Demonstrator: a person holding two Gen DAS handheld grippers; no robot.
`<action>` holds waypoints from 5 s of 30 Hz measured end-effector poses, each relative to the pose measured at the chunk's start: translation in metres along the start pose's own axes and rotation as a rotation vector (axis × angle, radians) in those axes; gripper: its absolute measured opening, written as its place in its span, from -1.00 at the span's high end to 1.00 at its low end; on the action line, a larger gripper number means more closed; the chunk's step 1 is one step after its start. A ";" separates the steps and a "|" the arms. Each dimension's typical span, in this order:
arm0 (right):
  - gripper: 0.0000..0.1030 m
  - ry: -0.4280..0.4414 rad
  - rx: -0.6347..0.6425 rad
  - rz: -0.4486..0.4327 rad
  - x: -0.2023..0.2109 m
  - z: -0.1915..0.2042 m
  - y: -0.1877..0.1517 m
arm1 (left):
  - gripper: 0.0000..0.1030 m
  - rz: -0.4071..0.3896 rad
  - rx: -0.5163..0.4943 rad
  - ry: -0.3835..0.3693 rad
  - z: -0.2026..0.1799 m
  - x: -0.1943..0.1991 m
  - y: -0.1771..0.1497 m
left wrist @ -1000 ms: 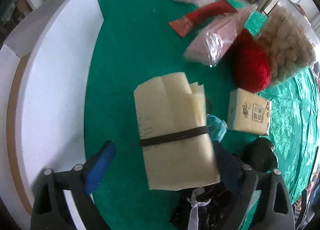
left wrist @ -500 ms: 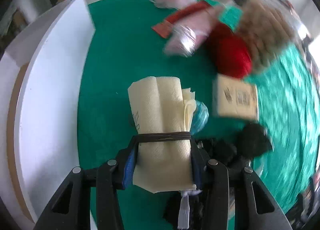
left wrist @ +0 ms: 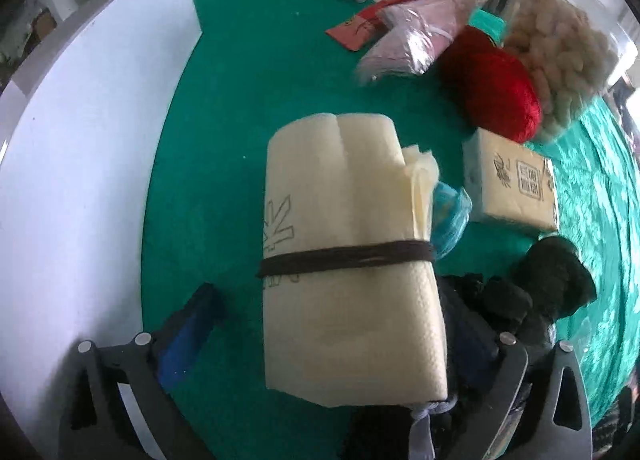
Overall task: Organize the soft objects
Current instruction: 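Close the left gripper around the cream rolled towel, then lift the towel with the left gripper while the right gripper grasps the beige tissue pack, then carry the towel and tissue pack over the white box and open both grippers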
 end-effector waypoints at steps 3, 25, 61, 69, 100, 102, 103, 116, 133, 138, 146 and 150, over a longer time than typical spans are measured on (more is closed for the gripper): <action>-0.70 0.001 0.000 0.001 0.000 0.000 0.000 | -1.00 -0.033 0.006 0.005 -0.002 0.001 -0.004; -0.70 0.000 -0.003 0.009 -0.004 -0.002 -0.002 | -1.00 -0.180 -0.047 -0.023 0.003 0.036 -0.067; -0.70 0.006 -0.005 0.039 -0.010 0.000 -0.003 | -1.00 -0.304 -0.050 -0.044 -0.006 0.055 -0.114; -0.70 0.005 -0.009 0.048 -0.013 -0.001 -0.003 | -1.00 -0.310 -0.048 -0.046 -0.005 0.054 -0.114; -0.70 0.310 0.224 0.236 -0.123 0.099 0.120 | -1.00 -0.276 -0.024 -0.074 0.001 0.059 -0.119; -0.70 0.320 0.300 0.321 -0.156 0.116 0.120 | -0.99 -0.263 0.002 -0.135 0.008 0.066 -0.122; -0.70 0.313 0.367 0.354 -0.169 0.127 0.118 | -0.99 -0.268 0.016 -0.176 0.012 0.071 -0.123; -0.36 0.315 0.426 0.485 -0.156 0.100 0.098 | 0.06 -0.191 0.132 -0.286 0.020 0.059 -0.078; -0.34 0.530 0.008 0.341 -0.043 0.053 0.128 | 0.11 -0.465 0.037 0.036 0.010 0.188 -0.094; -0.34 0.543 0.022 0.337 -0.043 0.069 0.128 | 0.11 -0.498 0.025 0.119 0.013 0.198 -0.100; -0.34 0.514 0.064 0.320 -0.038 0.087 0.130 | 0.11 -0.530 0.010 0.208 0.020 0.205 -0.108; -0.35 0.532 0.121 0.309 -0.029 0.123 0.136 | 0.11 -0.532 0.043 0.180 0.045 0.215 -0.112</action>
Point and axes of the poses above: each gripper's, at about its wrist camera, not at the fingertips, and x roughly against the way its jaws point, z to its left, y to its top, the point moved 1 cm from there along -x, roughly the way its jaws point, and after that the axes turned 8 degrees about y, right-handed, at the moved point
